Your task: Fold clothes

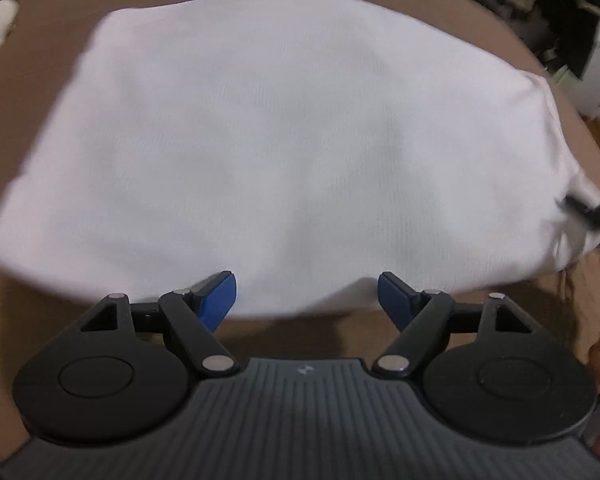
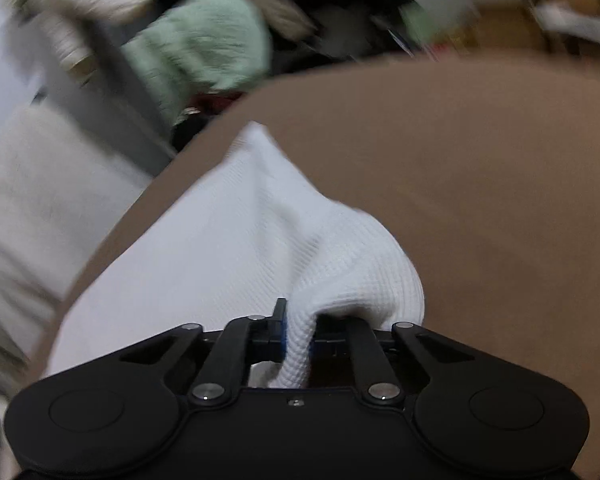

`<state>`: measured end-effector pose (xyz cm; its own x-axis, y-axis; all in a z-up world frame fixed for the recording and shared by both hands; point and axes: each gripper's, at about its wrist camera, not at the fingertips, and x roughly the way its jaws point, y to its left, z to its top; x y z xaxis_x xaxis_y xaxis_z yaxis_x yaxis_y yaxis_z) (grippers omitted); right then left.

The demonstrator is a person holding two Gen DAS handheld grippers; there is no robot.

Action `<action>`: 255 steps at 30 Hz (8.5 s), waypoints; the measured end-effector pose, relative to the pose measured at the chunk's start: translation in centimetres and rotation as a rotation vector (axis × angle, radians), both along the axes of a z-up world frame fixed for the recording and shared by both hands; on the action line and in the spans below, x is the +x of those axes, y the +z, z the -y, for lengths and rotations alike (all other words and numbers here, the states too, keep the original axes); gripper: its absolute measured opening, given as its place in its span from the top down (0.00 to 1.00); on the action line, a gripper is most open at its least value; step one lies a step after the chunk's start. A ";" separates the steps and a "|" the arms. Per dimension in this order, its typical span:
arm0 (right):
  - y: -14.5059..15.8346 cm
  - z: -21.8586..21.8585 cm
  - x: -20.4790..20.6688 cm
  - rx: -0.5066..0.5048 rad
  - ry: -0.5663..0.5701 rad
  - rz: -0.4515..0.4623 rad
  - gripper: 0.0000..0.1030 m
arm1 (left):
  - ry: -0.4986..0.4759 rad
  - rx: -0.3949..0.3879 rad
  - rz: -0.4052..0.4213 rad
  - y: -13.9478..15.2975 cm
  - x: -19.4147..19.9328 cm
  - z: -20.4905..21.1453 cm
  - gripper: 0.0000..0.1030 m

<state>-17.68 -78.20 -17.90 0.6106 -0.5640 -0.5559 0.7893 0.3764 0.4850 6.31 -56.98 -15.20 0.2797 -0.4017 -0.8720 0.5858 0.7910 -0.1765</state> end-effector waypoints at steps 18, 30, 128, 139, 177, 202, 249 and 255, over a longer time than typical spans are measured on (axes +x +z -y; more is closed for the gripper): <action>9.9 -18.8 24.5 -0.429 0.975 -0.031 0.91 | 0.538 -0.674 -0.179 1.0 13.1 -23.7 0.25; -0.2 -22.3 23.3 -0.267 1.030 -0.122 0.91 | 0.318 -0.606 -0.308 0.2 13.8 -18.5 0.23; 4.9 -18.5 13.2 -0.299 1.162 -0.183 0.30 | 0.302 -0.194 0.205 3.1 17.1 -16.9 0.38; 2.9 -6.9 28.3 -0.186 0.971 -0.176 0.16 | 0.142 -0.175 0.166 0.9 17.6 -14.2 0.36; 0.3 -16.6 15.6 -0.078 1.180 -0.247 0.27 | 0.137 0.123 0.186 3.5 15.7 -15.3 0.22; -4.8 -2.9 23.5 0.306 0.925 0.110 0.20 | 0.165 -0.463 -0.254 -1.0 20.6 -16.0 0.20; 12.9 -19.7 17.6 -0.574 0.967 0.031 0.65 | 0.148 -0.384 0.247 9.7 7.5 -19.4 0.86; 19.1 -24.7 16.8 -0.605 1.104 0.089 0.65 | 0.218 -0.355 0.413 15.6 4.0 -26.4 0.86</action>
